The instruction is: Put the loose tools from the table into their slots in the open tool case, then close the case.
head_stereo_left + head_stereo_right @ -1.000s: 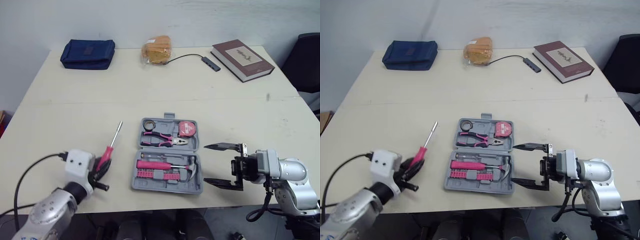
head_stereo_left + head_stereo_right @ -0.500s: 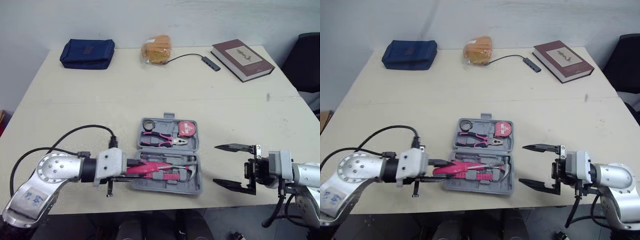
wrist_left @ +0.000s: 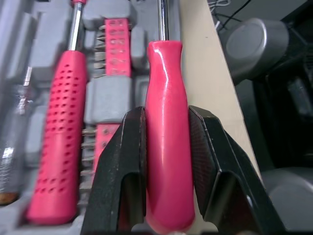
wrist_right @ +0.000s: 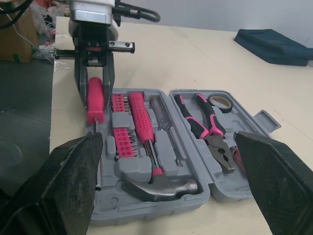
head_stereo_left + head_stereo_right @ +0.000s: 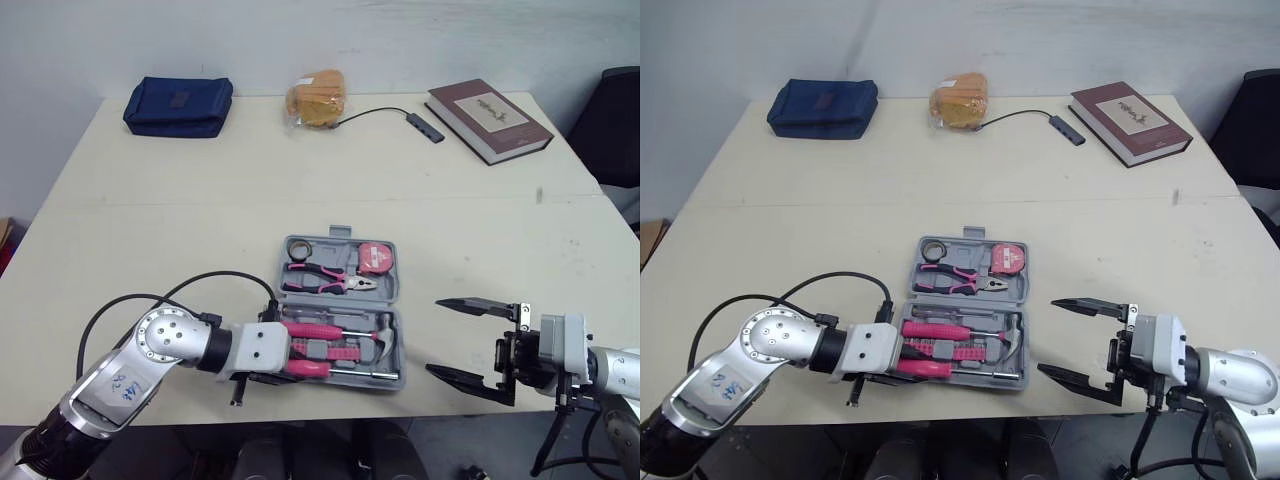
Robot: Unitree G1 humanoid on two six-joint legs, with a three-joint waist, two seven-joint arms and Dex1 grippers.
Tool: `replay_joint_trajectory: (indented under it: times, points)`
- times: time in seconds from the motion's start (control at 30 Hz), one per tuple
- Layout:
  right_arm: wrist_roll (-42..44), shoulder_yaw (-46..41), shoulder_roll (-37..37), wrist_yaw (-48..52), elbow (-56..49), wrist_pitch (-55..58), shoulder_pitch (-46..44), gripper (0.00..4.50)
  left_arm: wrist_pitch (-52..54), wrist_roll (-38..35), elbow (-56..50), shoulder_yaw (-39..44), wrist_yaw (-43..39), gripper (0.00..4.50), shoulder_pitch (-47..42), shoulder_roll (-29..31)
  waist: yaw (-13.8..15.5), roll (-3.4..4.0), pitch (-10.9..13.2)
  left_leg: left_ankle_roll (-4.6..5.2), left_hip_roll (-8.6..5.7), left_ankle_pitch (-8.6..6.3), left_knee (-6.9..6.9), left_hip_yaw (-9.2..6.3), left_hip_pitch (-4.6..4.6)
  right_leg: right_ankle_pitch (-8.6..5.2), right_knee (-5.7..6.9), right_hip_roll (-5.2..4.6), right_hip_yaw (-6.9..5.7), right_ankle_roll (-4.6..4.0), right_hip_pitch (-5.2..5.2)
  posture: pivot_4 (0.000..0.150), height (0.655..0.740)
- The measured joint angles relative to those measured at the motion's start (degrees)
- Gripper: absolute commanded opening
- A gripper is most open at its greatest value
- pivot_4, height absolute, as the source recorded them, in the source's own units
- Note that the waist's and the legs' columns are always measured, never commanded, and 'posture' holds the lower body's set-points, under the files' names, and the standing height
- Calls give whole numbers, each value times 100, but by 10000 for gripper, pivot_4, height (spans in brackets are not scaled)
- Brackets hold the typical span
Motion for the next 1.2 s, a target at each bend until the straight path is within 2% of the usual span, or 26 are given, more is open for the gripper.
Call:
replay_joint_trajectory:
  times: [0.1, 0.17, 0.37, 0.47, 0.57, 0.6, 0.7, 0.87, 0.9, 1.07, 1.2]
  points:
    - [-36, -7, 54, -47, -29, -18, 135, 45000, 189, 77, 5, -72, 115, 5418, -136, -144, 5, 0, 0, 0, -1, 0, 0, 0, 0, 0, 0, 0, 0, 0, 0, 1500, 7400]
    - [-44, -9, 79, -67, -37, -39, 205, 45000, 271, 109, 25, -132, 173, 15886, -160, -199, 6, 0, 0, 0, -2, 0, 0, 0, 0, 0, 0, 0, 0, 0, 0, 1500, 7400]
    - [-54, -14, 121, -71, -40, -226, 371, 45000, 282, 78, -20, -163, 66, 42159, -196, -191, 0, 0, 0, 0, 0, 1, 1, -1, 1, -2, 3, 2, 0, -3, 0, 1500, 7400]
    - [-66, -19, 122, -65, -38, -280, 381, 45000, 215, 1, -21, -53, 32, 42159, -196, -222, 2, 0, 0, 1, 0, 1, 1, -2, 1, -2, 3, 1, 0, -3, 1, 1500, 7400]
    - [-106, -25, 137, -56, 2, -386, 383, 45000, 41, -414, 40, 275, 36, 42159, -196, -640, 4, 0, 0, 1, 2, 2, 3, -2, 1, -1, 5, -2, 0, -2, 2, 1500, 7400]
    - [-116, -25, 155, -53, 20, -405, 383, 45000, -31, -549, 79, 357, 38, 36695, -196, -798, 7, 0, 0, 1, 1, 3, 4, -2, 1, -1, 4, -1, 0, -2, 3, 1500, 7400]
    - [-147, -29, 222, -54, 100, -516, 417, 45000, -235, -859, 226, 507, -27, 26257, -69, -1020, 8, -1, 0, -2, -3, 5, 6, -3, 2, -1, 6, 0, 0, -1, 4, 1500, 7400]
    - [-229, -32, 285, -84, 165, -630, 450, 45000, -659, -665, 755, 388, -40, 2174, 20, -1134, 5, 0, 0, -4, -5, 7, 6, -3, 9, -1, 8, 1, -1, -1, 7, 1500, 7400]
    - [-237, -32, 286, -95, 183, -640, 445, 45000, -751, -585, 878, 314, -46, 621, 23, -1145, 6, 0, 0, -4, -5, 7, 6, -3, 9, -1, 8, 1, -1, -2, 7, 1500, 7400]
    - [-288, -32, 296, -187, 232, -644, 442, 45000, -1160, -152, 1324, 2, -158, 621, 39, -1068, 5, 0, 0, -3, -3, 6, 6, -3, 8, -1, 7, 0, -1, -2, 7, 1500, 7400]
    - [-301, -32, 305, -263, 263, -644, 441, 45000, -1359, -143, 1405, -57, -260, 621, 46, -1089, 3, 0, -1, -2, 2, 6, 6, -4, 9, -1, 8, -2, -1, -2, 8, 1500, 7400]
